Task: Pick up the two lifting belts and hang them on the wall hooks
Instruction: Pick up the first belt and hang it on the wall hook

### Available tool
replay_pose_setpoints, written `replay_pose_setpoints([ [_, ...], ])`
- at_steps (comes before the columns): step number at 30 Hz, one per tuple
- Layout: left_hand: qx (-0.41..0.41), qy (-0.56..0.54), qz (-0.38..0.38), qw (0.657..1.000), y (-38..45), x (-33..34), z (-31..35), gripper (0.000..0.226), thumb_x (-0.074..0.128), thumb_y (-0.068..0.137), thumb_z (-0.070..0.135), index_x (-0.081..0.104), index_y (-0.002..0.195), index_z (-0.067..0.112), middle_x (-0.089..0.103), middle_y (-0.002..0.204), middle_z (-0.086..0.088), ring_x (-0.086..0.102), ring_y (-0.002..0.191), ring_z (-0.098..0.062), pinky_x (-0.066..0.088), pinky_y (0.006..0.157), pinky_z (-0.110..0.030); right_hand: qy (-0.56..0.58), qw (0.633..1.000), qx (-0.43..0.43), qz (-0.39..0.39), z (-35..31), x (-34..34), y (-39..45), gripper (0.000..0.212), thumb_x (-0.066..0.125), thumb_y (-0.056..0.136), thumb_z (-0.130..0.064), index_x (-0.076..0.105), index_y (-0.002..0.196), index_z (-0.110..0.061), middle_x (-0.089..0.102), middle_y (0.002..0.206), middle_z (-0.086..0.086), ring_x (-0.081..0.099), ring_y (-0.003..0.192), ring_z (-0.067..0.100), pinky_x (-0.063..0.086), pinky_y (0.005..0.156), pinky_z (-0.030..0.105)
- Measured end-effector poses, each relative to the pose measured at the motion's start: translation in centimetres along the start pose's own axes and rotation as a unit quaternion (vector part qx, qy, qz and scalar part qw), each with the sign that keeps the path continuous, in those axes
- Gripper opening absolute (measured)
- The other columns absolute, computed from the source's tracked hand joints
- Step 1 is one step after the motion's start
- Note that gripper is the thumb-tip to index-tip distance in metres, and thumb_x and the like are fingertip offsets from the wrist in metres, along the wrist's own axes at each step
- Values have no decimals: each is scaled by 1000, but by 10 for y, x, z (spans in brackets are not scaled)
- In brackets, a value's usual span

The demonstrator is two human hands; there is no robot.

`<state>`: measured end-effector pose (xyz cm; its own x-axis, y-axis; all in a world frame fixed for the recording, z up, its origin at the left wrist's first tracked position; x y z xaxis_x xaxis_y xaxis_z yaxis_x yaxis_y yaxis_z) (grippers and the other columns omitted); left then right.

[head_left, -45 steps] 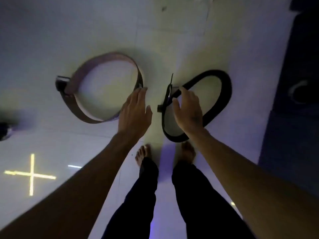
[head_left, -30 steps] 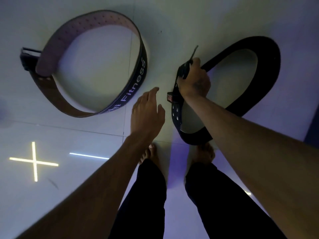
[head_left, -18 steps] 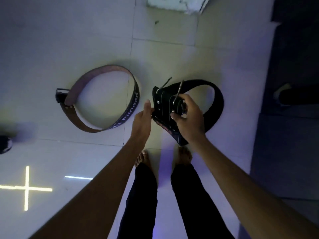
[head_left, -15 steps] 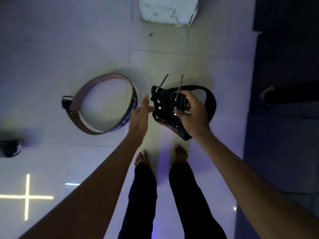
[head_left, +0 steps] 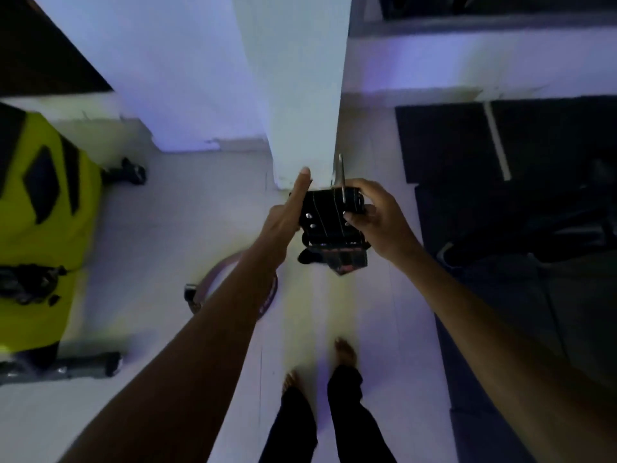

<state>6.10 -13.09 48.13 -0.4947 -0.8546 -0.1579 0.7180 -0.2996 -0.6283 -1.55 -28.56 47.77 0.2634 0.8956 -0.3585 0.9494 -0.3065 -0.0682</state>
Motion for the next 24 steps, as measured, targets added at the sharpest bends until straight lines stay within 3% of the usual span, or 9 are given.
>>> replay_pose_setpoints([
  [2, 17, -16, -8, 1000, -24, -6, 35, 75, 49, 83, 80, 72, 118, 17, 74, 112, -5, 68, 94, -15, 38, 72, -23, 4, 999, -29, 13, -41, -17, -1, 49, 62, 80, -14, 58, 117, -45, 58, 126, 4, 61, 118, 30, 50, 99, 59],
  [6, 98, -10, -13, 995, -69, -29, 106, 80, 62, 68, 84, 75, 106, 15, 78, 98, -2, 71, 95, -17, 47, 99, -33, 46, 996, -68, 46, -128, -51, -8, 54, 63, 81, 5, 63, 114, -39, 60, 125, 14, 65, 113, 30, 54, 97, 57],
  [9, 154, -66, 15, 986, -108, -52, 162, 49, 70, 83, 59, 71, 90, 10, 69, 75, -1, 64, 74, -18, 49, 76, -29, 91, 989, -100, 53, -196, -64, -15, 61, 66, 82, 13, 58, 127, -28, 60, 131, 3, 68, 108, 23, 58, 93, 47],
  [12, 248, -137, -4, 959, -151, -68, 212, 27, 71, 92, 33, 77, 99, 7, 75, 90, -10, 70, 86, -23, 56, 77, -29, 147, 976, -120, 104, -250, -77, -18, 75, 75, 74, 4, 51, 134, -33, 53, 144, 8, 57, 127, 30, 56, 96, 50],
  [13, 285, -140, -10, 948, -164, -73, 228, 25, 71, 93, 29, 78, 103, 7, 75, 93, -9, 70, 86, -21, 57, 79, -30, 166, 972, -117, 120, -265, -82, -18, 77, 76, 74, 5, 49, 134, -35, 56, 141, 11, 59, 124, 29, 58, 94, 47],
  [15, 360, -128, -15, 924, -197, -84, 262, 23, 71, 93, 22, 76, 110, 6, 74, 94, -7, 70, 87, -18, 57, 82, -32, 188, 964, -121, 141, -299, -96, -21, 71, 71, 80, 11, 48, 136, -26, 68, 120, 16, 69, 102, 23, 61, 84, 35],
  [18, 453, -69, -26, 888, -236, -97, 307, 26, 71, 93, 15, 69, 118, 12, 75, 103, -9, 73, 86, -13, 61, 77, -30, 189, 959, -135, 164, -350, -117, -26, 54, 65, 85, 13, 54, 132, -10, 73, 94, 11, 70, 80, 18, 59, 74, 29],
  [21, 508, -8, -30, 861, -264, -100, 339, 35, 67, 96, 16, 57, 129, 17, 71, 100, -9, 70, 86, -16, 59, 67, -31, 159, 957, -169, 176, -393, -138, -30, 37, 65, 85, 12, 63, 119, -3, 73, 101, 15, 69, 87, 22, 57, 75, 29],
  [24, 555, 2, 27, 832, -290, -101, 366, 28, 64, 98, 16, 56, 125, 15, 66, 95, -10, 67, 85, -21, 57, 64, -31, 137, 956, -199, 164, -433, -156, -34, 32, 67, 87, 8, 64, 108, -16, 73, 96, 3, 68, 80, 12, 55, 62, 15],
])
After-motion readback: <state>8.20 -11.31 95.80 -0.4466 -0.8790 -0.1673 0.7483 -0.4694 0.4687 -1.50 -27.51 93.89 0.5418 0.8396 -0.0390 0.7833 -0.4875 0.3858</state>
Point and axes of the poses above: each hand's wrist, its own y-axis towards the middle knuckle, its own x-axis out of the palm, z = x × y, the point moved 4 cm from there along y, towards the middle knuckle
